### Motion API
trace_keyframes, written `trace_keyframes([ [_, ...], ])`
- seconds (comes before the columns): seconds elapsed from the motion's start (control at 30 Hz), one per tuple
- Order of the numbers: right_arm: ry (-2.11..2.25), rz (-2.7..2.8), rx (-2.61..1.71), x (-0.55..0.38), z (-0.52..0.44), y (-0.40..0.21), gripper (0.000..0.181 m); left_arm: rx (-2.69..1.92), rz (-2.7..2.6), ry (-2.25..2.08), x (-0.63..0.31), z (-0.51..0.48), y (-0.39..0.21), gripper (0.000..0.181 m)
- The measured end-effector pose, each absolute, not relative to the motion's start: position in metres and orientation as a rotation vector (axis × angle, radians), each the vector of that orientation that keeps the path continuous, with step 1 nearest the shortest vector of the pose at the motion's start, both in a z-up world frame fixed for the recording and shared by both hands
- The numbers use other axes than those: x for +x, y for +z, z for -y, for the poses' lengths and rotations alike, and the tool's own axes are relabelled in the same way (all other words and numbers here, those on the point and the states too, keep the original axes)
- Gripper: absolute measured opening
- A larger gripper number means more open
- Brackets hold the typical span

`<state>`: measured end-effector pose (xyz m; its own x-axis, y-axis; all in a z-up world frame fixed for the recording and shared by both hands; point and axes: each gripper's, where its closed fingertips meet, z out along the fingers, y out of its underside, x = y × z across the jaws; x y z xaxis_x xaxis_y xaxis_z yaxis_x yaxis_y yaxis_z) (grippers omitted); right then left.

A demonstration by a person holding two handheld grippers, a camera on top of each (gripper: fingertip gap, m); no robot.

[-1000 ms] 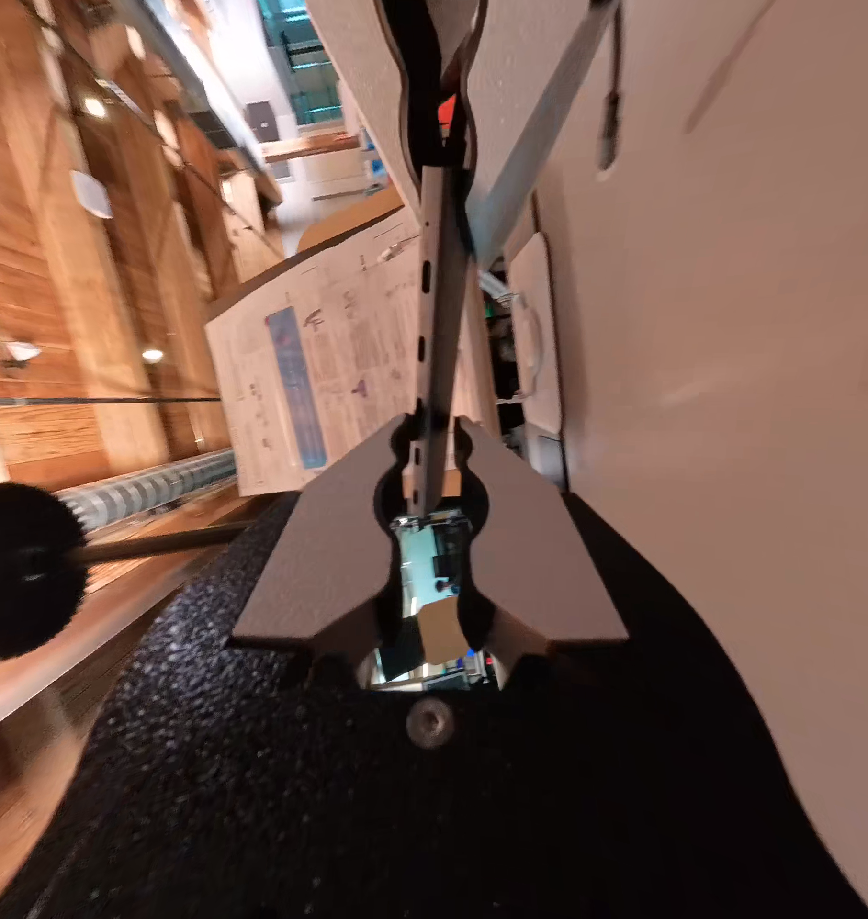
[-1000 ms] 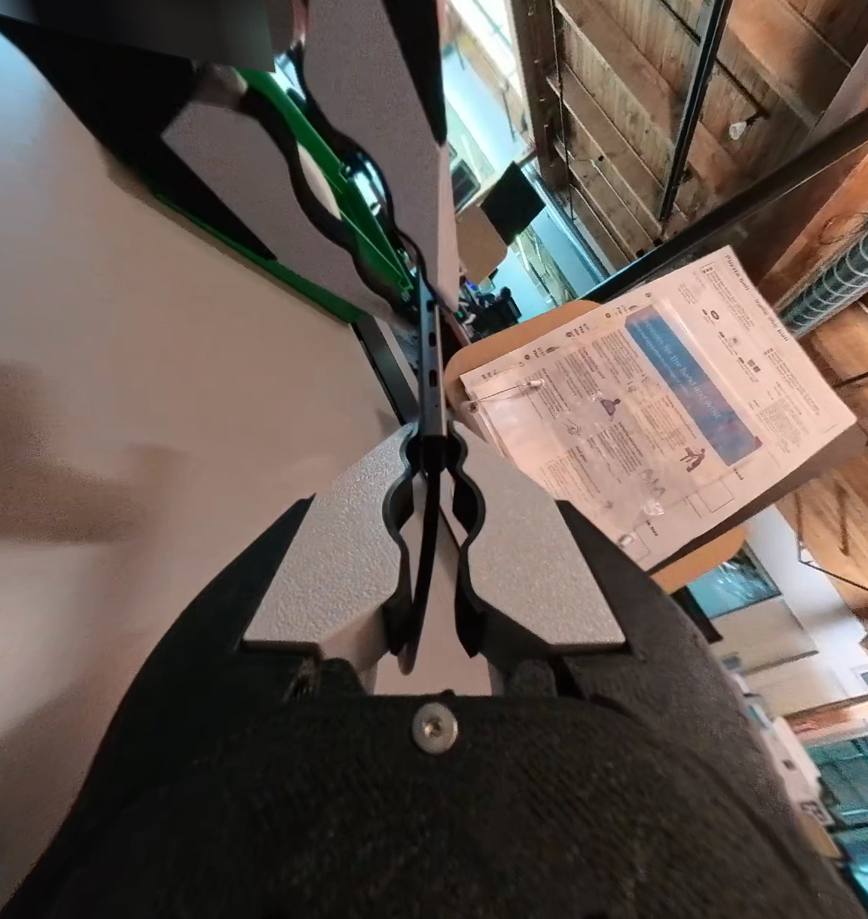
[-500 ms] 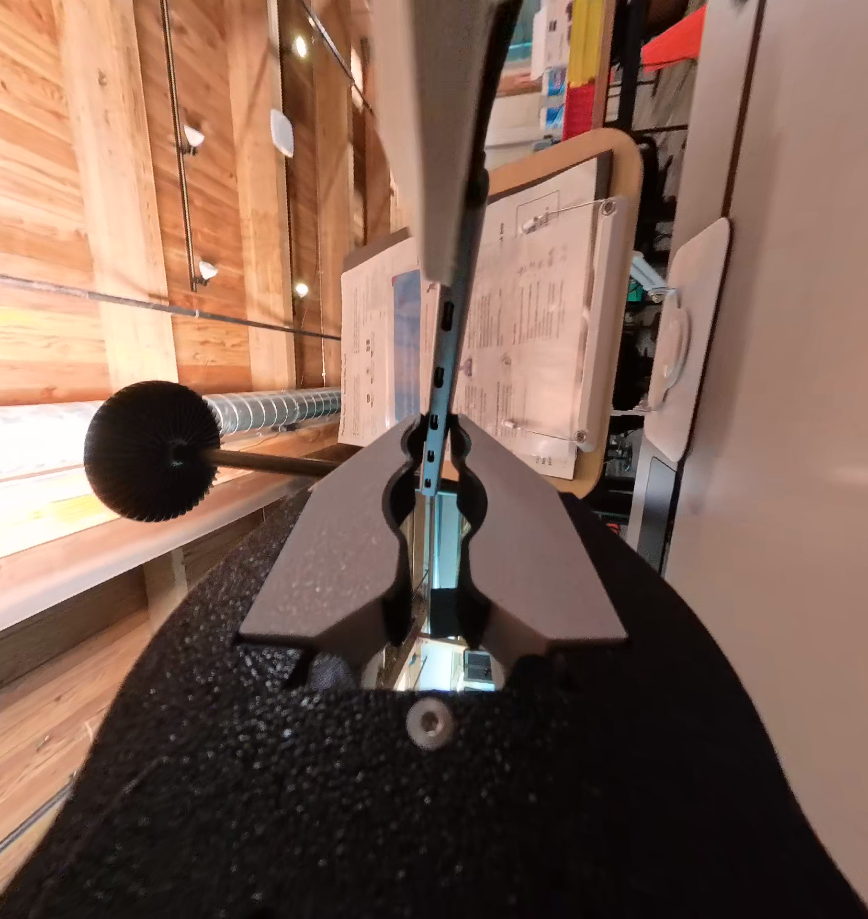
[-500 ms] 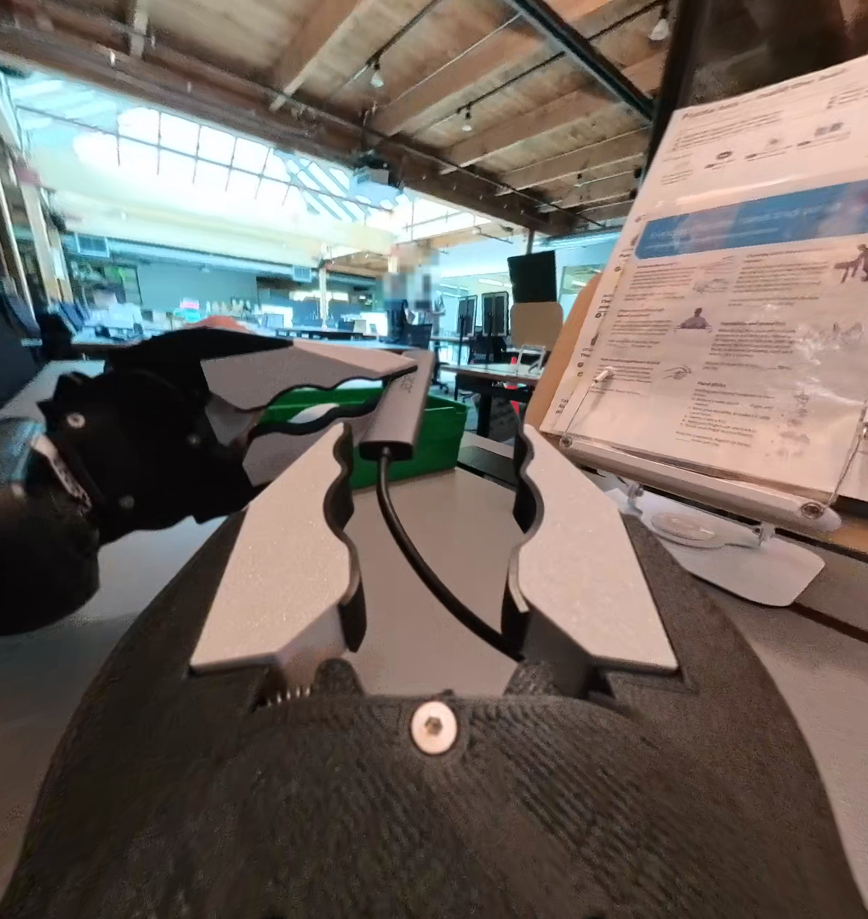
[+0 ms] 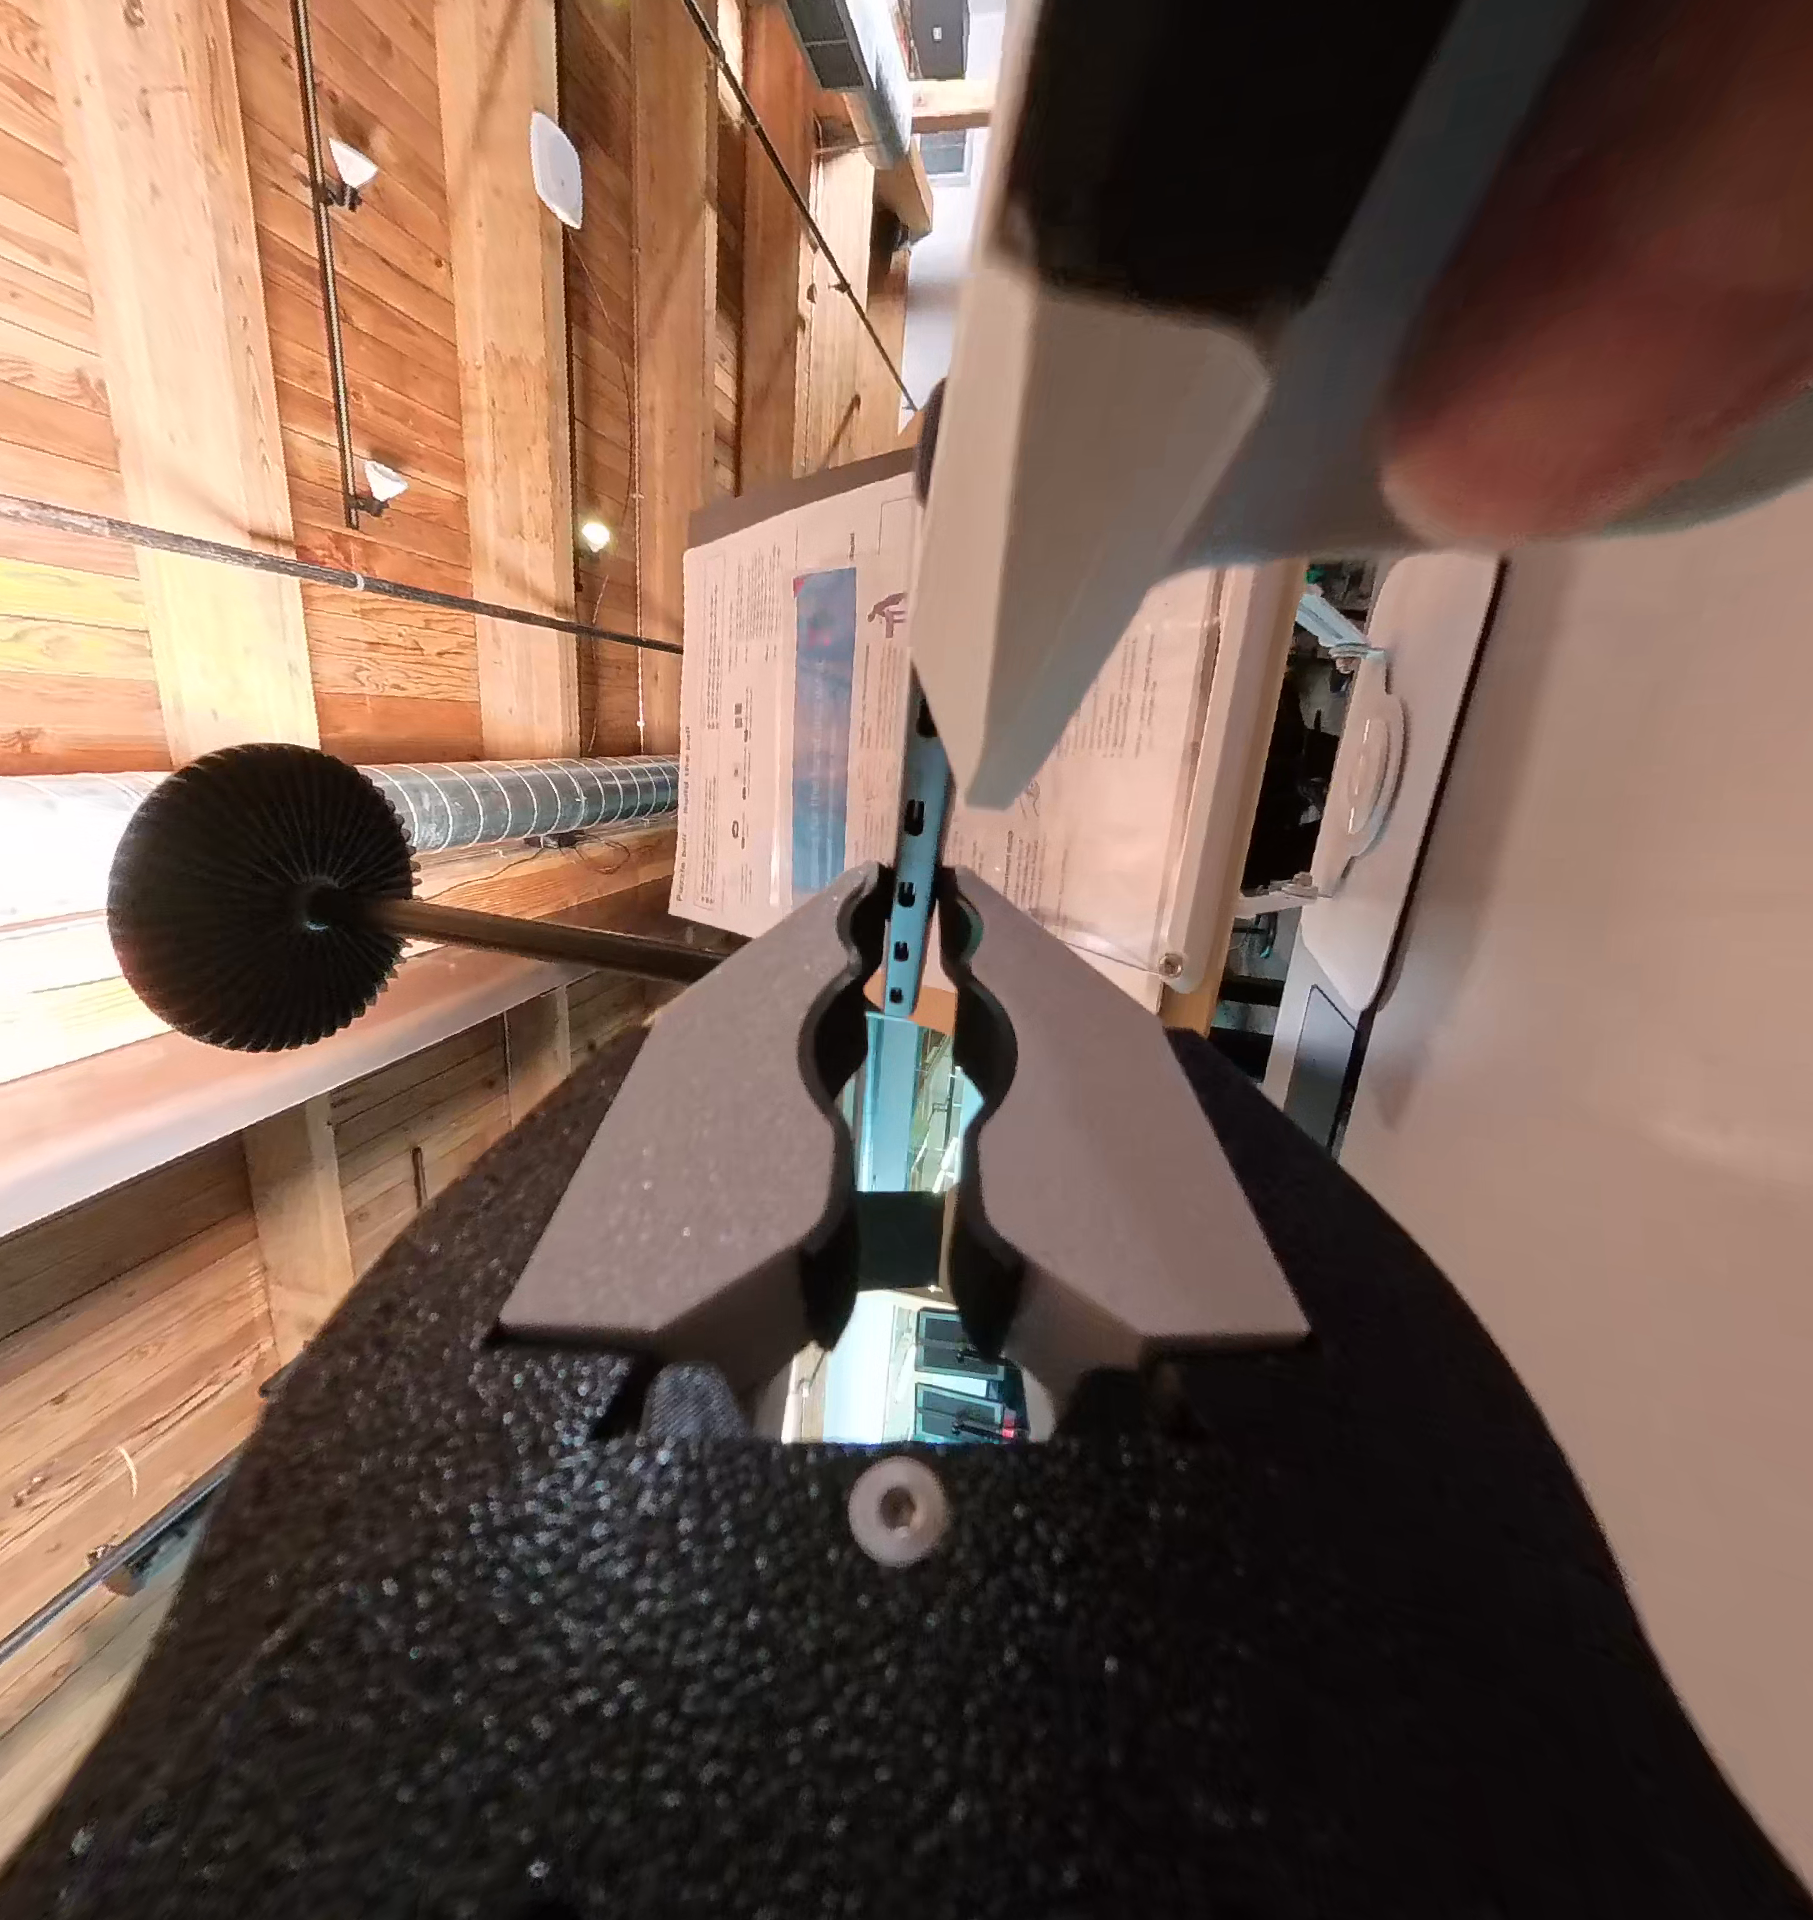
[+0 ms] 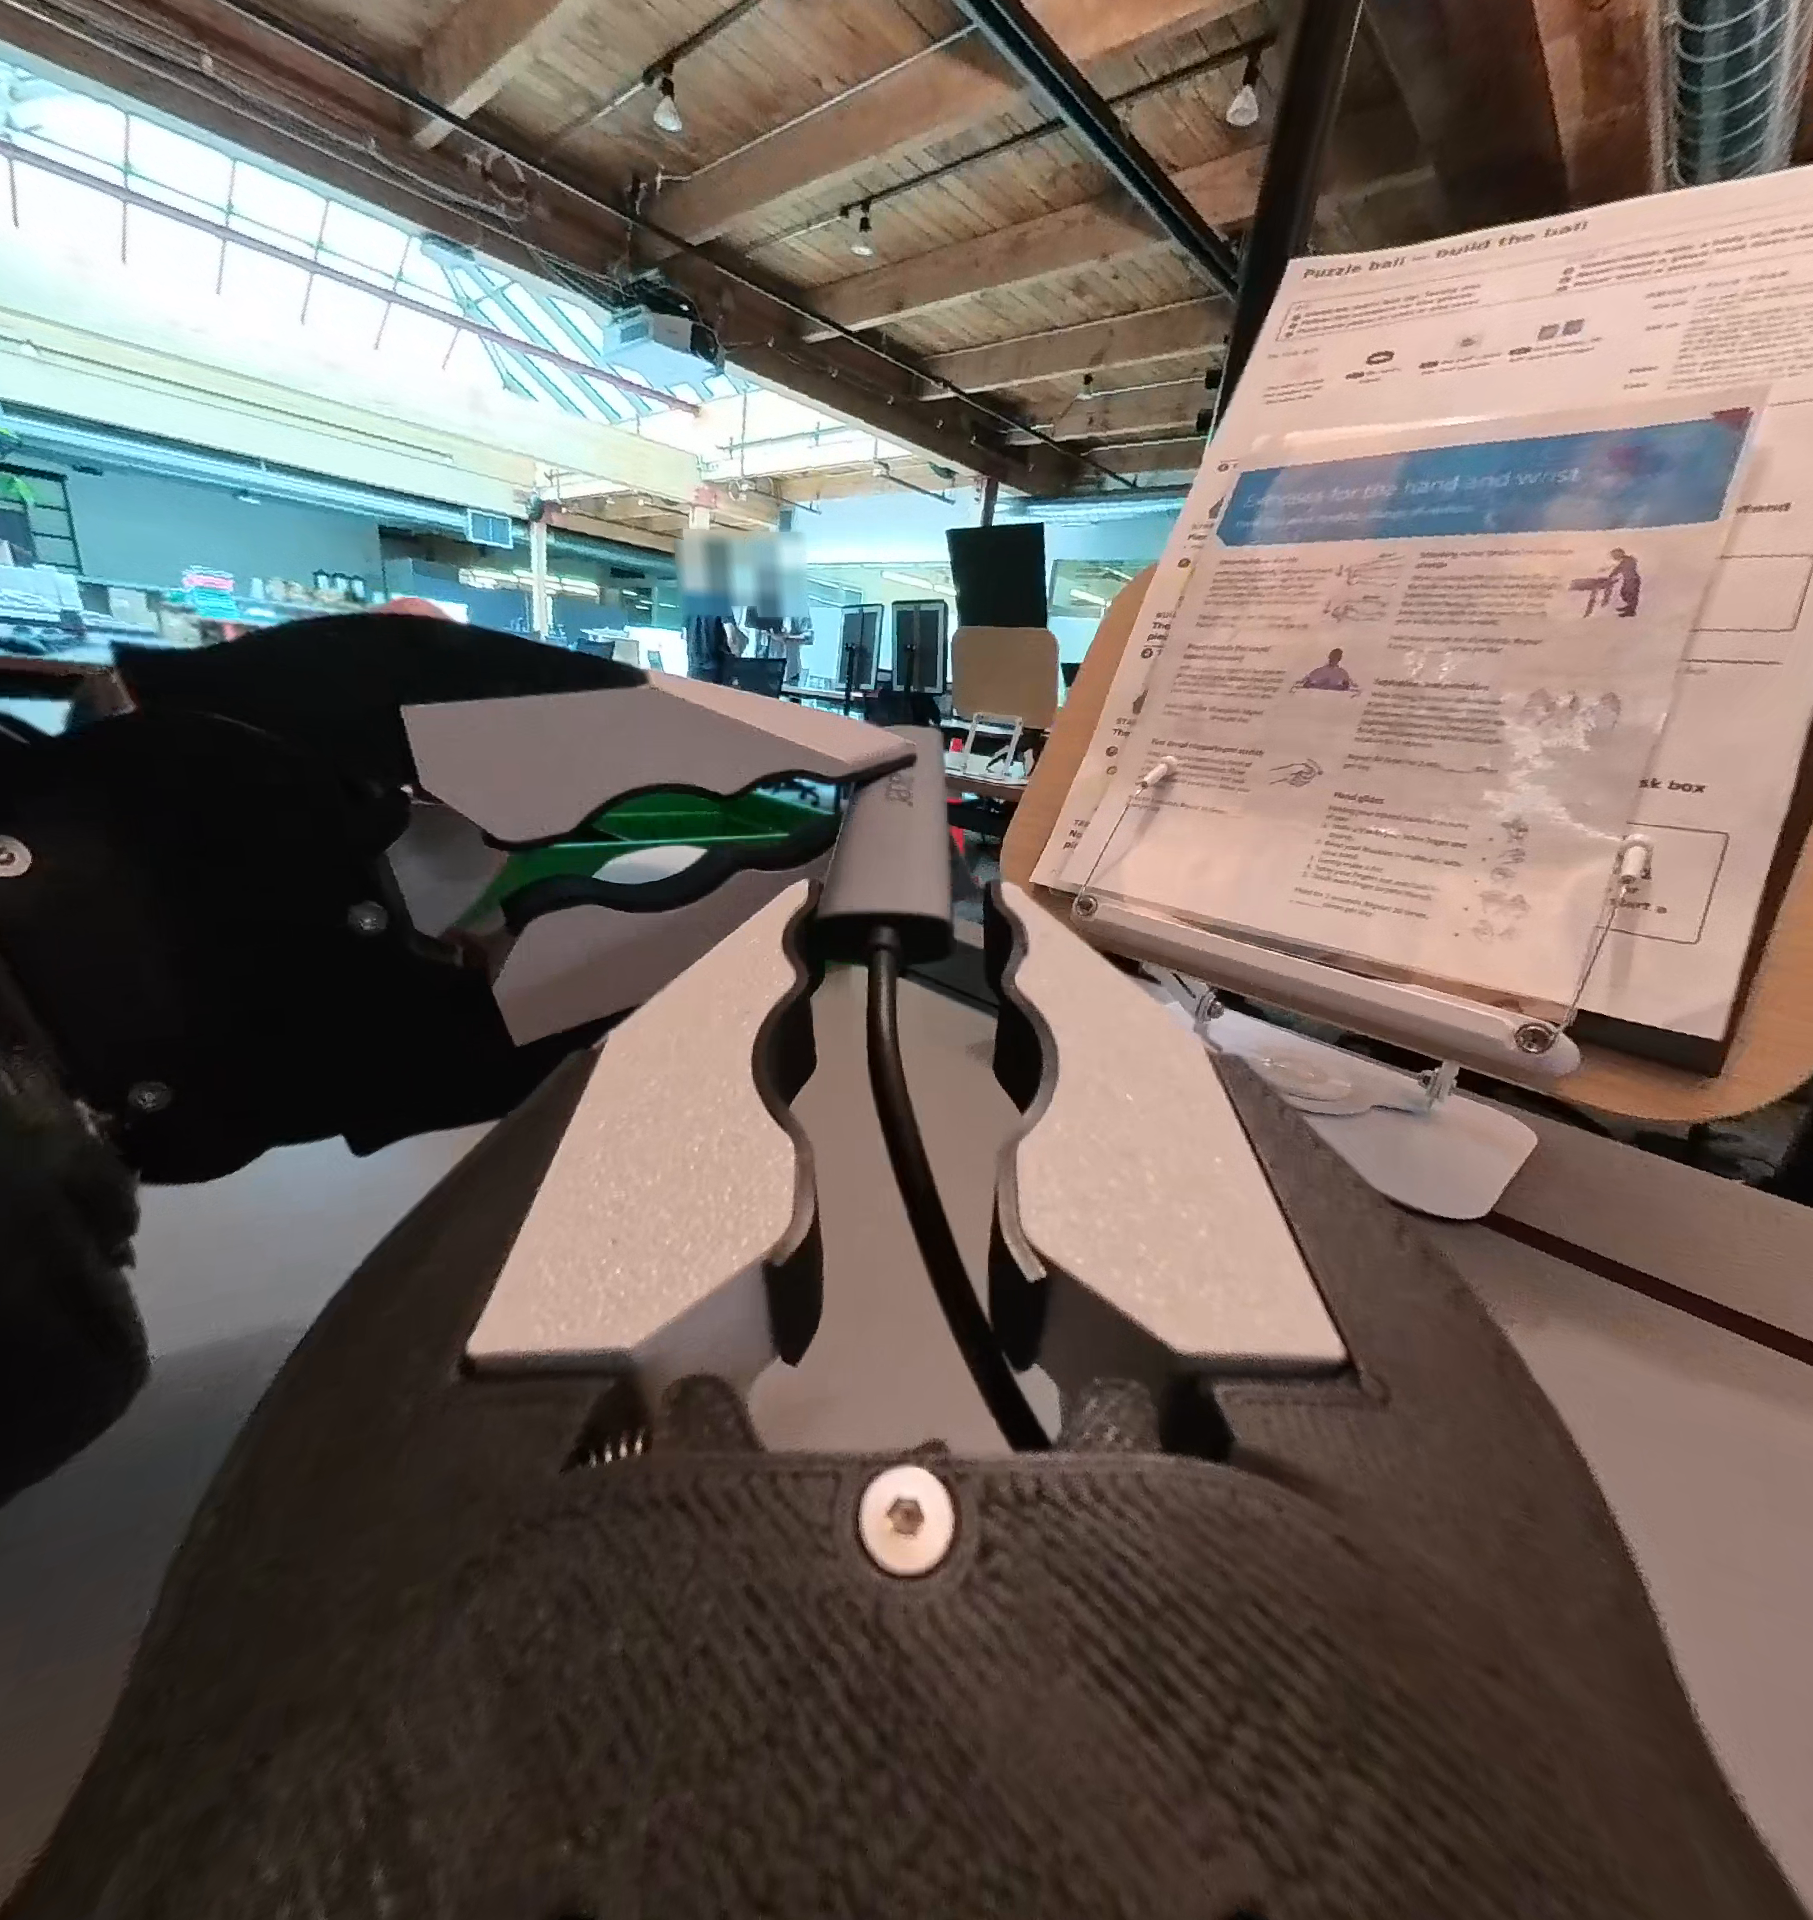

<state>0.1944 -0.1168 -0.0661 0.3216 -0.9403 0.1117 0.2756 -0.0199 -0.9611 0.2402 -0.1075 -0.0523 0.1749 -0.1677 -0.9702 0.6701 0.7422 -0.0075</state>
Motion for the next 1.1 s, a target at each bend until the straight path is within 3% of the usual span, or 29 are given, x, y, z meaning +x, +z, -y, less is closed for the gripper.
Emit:
trace_keyframes([
  [0.1,-1.116,-0.734,-1.166,0.192,0.116,-0.064,0.021,0.48,-1.267,-0.626,0.238,0.112,-0.053,0.007],
  [0.4,-1.008,-0.775,-1.144,0.194,0.127,-0.066,0.021,0.448,-1.429,-0.823,0.236,0.118,-0.062,0.011],
  [0.53,-1.02,-0.819,-1.095,0.197,0.146,-0.067,0.021,0.257,-1.699,-1.171,0.233,0.106,-0.067,0.04],
  [0.63,-1.033,-0.769,-1.1,0.194,0.145,-0.063,0.021,-0.121,-1.938,-1.665,0.23,0.099,-0.061,0.047],
  [0.77,-1.009,-0.682,-1.12,0.19,0.127,-0.062,0.022,-0.738,-2.187,-2.344,0.239,0.101,-0.054,0.077],
  [0.87,-0.984,-0.636,-1.149,0.188,0.116,-0.063,0.022,-0.98,-2.259,-2.721,0.241,0.098,-0.047,0.055],
  [0.93,-0.977,-0.611,-1.169,0.187,0.112,-0.065,0.021,-1.041,-2.285,-2.75,0.243,0.096,-0.052,0.038],
  [1.03,-0.969,-0.607,-1.179,0.188,0.111,-0.067,0.021,-1.079,-2.412,-2.779,0.233,0.099,-0.058,0.032],
  [1.1,-0.98,-0.617,-1.197,0.19,0.11,-0.071,0.021,-1.112,-2.471,-2.76,0.229,0.102,-0.063,0.016],
])
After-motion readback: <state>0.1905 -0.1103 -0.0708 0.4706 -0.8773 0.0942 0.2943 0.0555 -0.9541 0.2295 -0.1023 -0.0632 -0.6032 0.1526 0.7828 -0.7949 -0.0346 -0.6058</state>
